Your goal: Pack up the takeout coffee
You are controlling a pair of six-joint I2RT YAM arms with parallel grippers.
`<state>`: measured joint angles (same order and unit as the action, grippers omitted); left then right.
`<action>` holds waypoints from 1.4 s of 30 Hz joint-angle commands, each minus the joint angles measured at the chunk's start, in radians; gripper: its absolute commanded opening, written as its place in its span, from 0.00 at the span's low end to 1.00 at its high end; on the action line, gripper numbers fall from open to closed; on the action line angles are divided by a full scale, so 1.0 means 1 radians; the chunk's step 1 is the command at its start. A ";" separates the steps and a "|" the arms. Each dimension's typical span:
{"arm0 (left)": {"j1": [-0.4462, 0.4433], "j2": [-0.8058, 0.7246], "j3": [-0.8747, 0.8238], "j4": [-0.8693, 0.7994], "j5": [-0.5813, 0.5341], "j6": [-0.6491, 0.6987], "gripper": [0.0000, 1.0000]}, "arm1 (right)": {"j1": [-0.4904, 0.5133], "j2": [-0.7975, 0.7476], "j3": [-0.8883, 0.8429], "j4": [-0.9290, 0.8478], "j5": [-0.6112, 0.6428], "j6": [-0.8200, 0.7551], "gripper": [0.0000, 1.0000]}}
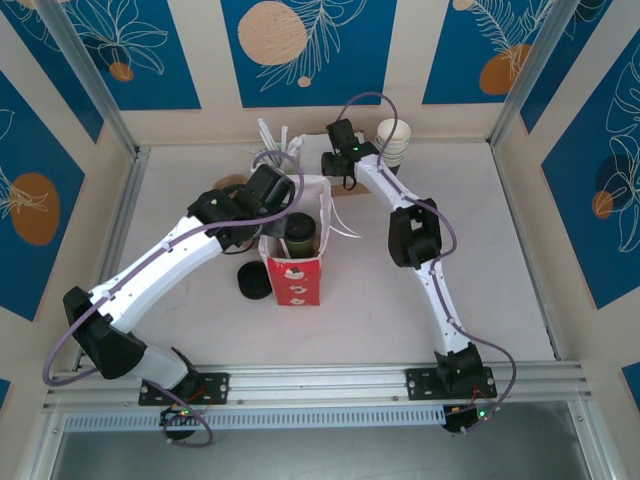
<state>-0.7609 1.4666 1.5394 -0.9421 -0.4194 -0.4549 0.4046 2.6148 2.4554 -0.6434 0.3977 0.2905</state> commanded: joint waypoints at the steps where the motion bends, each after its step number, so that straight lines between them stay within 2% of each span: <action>1: 0.009 -0.022 0.009 -0.006 0.016 -0.006 0.04 | -0.009 0.024 0.041 0.020 0.044 -0.025 0.47; 10: 0.009 -0.005 0.030 -0.011 0.025 -0.001 0.04 | -0.021 0.045 0.042 0.040 0.036 -0.031 0.41; 20: 0.009 0.015 0.050 -0.015 0.043 0.004 0.03 | -0.027 0.045 0.067 0.022 -0.007 -0.037 0.16; 27: 0.009 0.018 0.052 -0.015 0.045 0.005 0.03 | -0.023 -0.003 0.106 -0.014 -0.029 -0.039 0.06; 42: 0.008 0.016 0.047 0.003 0.057 0.002 0.04 | -0.006 -0.260 0.110 -0.097 -0.063 -0.052 0.00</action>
<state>-0.7609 1.4757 1.5635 -0.9421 -0.3836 -0.4545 0.3889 2.4577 2.5351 -0.7128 0.3614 0.2558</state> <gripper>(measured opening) 0.043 0.053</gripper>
